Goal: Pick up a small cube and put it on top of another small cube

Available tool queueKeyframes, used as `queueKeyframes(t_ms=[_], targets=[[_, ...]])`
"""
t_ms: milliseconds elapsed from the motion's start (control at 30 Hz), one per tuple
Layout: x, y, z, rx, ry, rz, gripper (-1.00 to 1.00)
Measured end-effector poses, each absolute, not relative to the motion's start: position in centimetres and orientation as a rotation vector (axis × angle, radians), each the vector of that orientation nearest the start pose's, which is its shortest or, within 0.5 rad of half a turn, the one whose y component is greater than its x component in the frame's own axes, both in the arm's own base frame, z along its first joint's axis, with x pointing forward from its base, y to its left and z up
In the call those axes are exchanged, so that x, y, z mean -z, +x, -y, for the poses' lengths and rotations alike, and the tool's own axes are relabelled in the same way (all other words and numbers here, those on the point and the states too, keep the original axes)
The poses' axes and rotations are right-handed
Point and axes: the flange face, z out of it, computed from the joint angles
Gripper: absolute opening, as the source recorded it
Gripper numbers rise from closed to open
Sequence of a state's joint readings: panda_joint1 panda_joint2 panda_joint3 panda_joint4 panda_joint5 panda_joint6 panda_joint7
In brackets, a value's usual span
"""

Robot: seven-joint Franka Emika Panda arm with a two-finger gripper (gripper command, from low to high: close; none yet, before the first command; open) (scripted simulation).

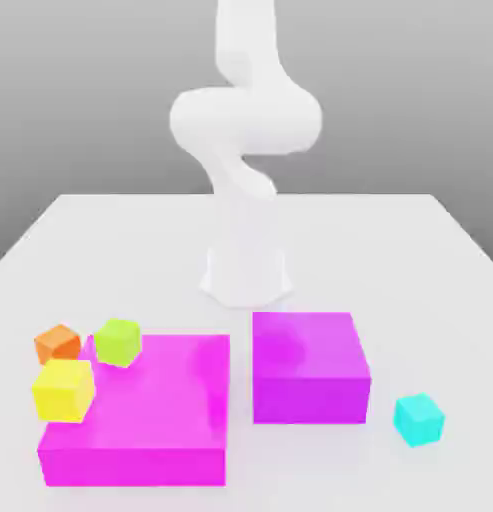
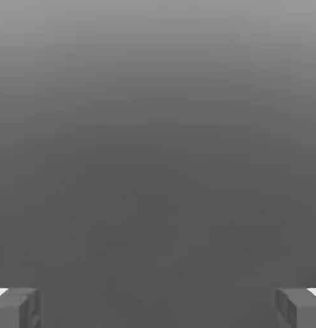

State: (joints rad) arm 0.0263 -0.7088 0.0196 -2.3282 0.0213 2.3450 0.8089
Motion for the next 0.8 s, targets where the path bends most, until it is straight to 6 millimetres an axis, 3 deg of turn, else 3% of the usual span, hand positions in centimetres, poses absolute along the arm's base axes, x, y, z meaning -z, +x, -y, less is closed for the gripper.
queueKeyframes(t_ms=[167, 367, 533, 667, 800], targets=[[-57.4, 43.2, -6.9, 0.713, -2.599, -0.972, 0.0], [-45.3, 45.5, -13.2, 0.478, -2.73, -0.92, 0.0], [-35.1, 44.3, -17.9, 0.292, -2.843, -0.873, 0.0], [-27.2, 41.2, -21.7, 0.149, -2.943, -0.805, 0.0], [-20.0, 37.9, -23.1, 0.024, -3.027, -0.786, 0.0]])
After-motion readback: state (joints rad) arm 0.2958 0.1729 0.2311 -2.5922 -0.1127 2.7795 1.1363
